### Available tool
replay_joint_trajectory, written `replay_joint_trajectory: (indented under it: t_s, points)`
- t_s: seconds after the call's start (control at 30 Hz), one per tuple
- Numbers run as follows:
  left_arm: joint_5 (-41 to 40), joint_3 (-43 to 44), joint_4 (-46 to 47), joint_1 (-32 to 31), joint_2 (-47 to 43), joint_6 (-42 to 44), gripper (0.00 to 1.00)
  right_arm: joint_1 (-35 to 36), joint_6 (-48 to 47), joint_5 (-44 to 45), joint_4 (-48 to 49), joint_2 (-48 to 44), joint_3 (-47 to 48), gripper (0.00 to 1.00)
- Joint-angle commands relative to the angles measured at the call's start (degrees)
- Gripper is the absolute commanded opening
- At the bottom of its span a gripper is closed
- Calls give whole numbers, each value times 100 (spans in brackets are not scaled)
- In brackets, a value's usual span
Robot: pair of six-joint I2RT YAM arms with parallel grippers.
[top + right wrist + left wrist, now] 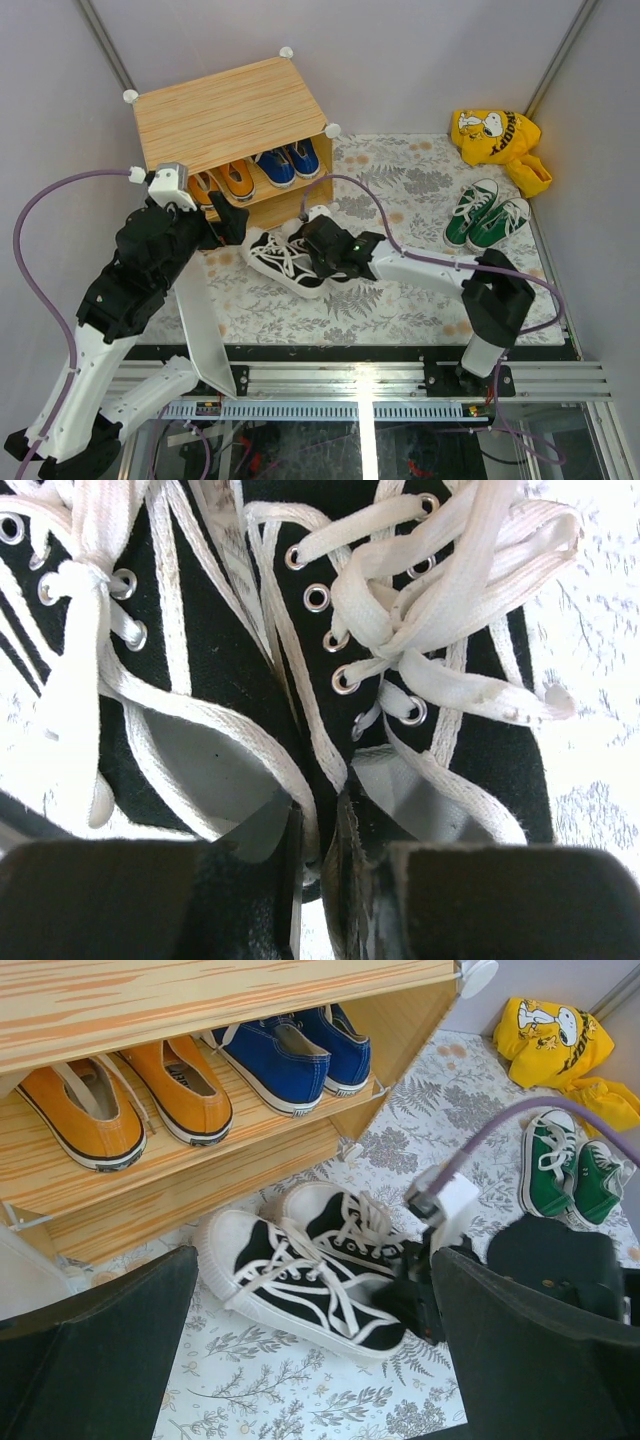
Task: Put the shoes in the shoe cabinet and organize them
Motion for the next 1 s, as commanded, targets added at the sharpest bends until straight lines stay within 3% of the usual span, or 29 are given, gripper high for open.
replay_joint_trajectory:
  t_s: [0.0,0.2,0.7,0.97]
  points:
    - [-131,166,110,-36,29,145,100,-4,-373,286,995,478,979,0]
    - [-198,153,76,-37,38,255,100,-152,-535,702,1423,1113,1560,0]
    - [-147,83,79,-36,142,306,100,-852,-314,610,2436,1971,2343,0]
    - [-103,28,96,-37,223,297,100,-906,-106,1003,2755,2587,2973,0]
